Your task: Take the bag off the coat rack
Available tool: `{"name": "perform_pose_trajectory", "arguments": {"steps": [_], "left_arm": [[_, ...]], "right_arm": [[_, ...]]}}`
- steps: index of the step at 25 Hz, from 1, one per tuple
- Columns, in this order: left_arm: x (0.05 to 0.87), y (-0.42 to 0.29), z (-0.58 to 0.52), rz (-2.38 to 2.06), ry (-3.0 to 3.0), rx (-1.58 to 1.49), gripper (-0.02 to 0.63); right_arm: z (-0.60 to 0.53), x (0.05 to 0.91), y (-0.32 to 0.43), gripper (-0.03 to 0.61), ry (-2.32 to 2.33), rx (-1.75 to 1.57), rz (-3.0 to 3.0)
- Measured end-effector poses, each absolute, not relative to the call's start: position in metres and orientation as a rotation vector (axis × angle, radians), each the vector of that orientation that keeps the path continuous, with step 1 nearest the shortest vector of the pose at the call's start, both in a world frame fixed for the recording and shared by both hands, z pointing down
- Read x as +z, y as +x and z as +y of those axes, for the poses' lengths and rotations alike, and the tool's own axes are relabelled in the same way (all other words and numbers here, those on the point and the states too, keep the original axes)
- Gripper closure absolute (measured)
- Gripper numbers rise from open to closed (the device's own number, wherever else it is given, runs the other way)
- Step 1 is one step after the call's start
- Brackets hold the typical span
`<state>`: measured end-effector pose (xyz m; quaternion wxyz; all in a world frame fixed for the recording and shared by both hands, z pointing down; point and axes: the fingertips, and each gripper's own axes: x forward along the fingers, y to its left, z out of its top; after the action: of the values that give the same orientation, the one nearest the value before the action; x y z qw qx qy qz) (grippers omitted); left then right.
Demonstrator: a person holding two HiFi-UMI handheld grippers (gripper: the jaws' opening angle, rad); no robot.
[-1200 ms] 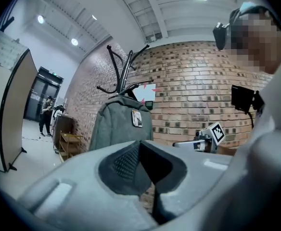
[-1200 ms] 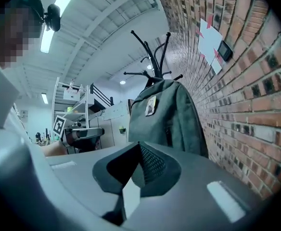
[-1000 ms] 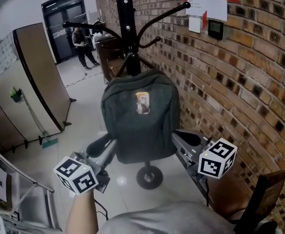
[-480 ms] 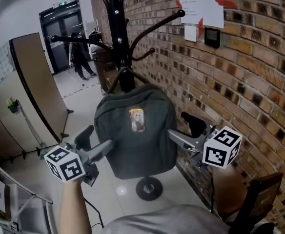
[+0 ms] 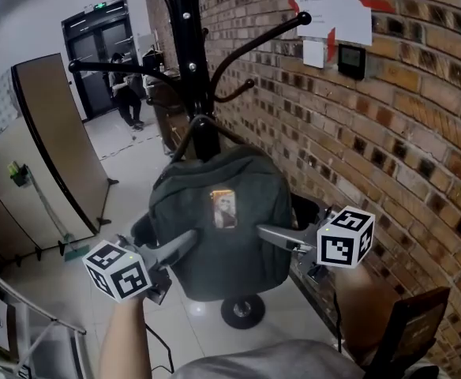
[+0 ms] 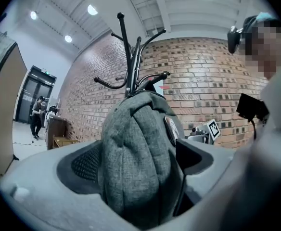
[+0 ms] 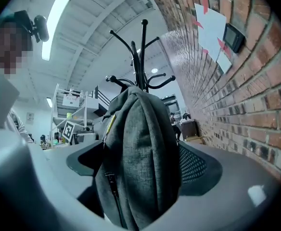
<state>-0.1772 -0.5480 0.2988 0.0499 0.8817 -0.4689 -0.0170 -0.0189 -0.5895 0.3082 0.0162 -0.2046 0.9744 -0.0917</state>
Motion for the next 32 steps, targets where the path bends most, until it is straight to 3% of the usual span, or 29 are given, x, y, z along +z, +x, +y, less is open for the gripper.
{"name": "perform_pose_trajectory", "arguments": {"steps": [4,14,22,32], "left_arm": [[0.3,-0.182,-0.55,-1.468,2.659,-0.1,0.204],[0.301,-0.179,-0.55,-1.529,2.631,-0.1,0.288],[0.296,-0.175,-0.544,-1.549,2.58,-0.114,0.324],[0.252,-0.166,-0.504,-1.544,2.647,-0.173,0.334]], "right_arm": [[-0.593,0.314,-0.019,0.127,-0.666,-0.319,3.019],[-0.594,0.319,-0.024,0.28,-0.781,-0.282,3.03],[-0.586,0.311,-0.022,0.351,-0.851,-0.218,2.986],[-0.544,0.265,-0.015,0.364,-0.855,-0.096,2.95]]}}
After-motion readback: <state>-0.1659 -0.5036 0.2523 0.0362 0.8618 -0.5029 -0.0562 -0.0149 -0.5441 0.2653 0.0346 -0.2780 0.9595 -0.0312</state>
